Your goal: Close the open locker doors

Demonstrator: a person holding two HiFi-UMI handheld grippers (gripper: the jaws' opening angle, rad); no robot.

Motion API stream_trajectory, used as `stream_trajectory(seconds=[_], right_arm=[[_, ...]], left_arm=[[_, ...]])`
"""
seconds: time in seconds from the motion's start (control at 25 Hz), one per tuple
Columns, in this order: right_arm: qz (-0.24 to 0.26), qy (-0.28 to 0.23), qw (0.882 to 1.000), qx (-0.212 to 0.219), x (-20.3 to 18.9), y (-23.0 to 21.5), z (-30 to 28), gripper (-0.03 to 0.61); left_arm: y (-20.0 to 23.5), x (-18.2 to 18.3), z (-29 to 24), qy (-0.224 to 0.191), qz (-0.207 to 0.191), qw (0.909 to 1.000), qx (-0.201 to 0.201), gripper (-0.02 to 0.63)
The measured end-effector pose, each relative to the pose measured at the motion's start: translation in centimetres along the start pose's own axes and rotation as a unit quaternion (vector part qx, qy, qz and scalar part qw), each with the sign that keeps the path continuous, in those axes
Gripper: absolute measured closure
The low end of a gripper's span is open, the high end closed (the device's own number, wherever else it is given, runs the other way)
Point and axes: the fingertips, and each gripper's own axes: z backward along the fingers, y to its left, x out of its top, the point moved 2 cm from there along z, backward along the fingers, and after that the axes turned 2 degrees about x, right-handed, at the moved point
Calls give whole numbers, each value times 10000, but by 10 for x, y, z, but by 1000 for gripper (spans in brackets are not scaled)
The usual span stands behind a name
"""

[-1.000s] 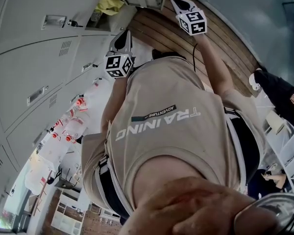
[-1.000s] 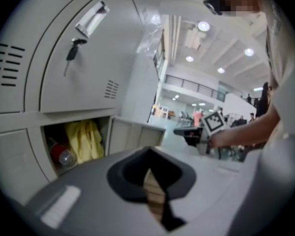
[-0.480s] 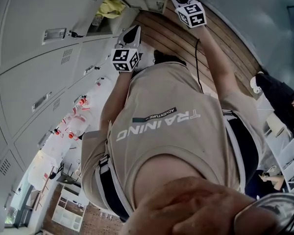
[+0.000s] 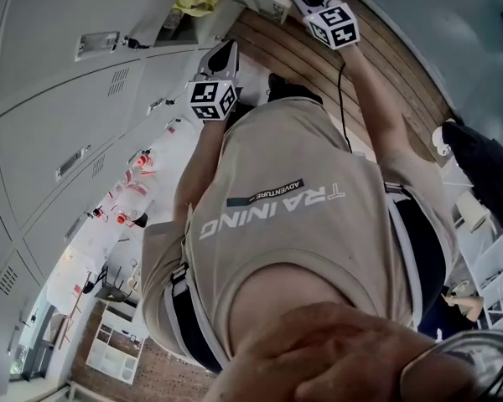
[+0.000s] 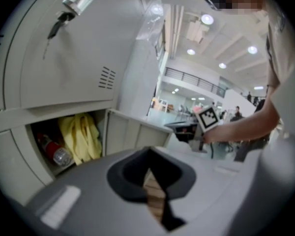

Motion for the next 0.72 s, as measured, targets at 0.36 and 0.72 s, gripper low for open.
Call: stream_trajectory(seconds=[0.36,0.72], right_arm=[[-131,-46,9999,21,-11,70,-5,565],[-180,73,9996,203,-19,141,-29,565]], left_arm=[[32,-15,48,-169,162,9995,235,609],[72,-30,98,-268,294,9980,486,609]])
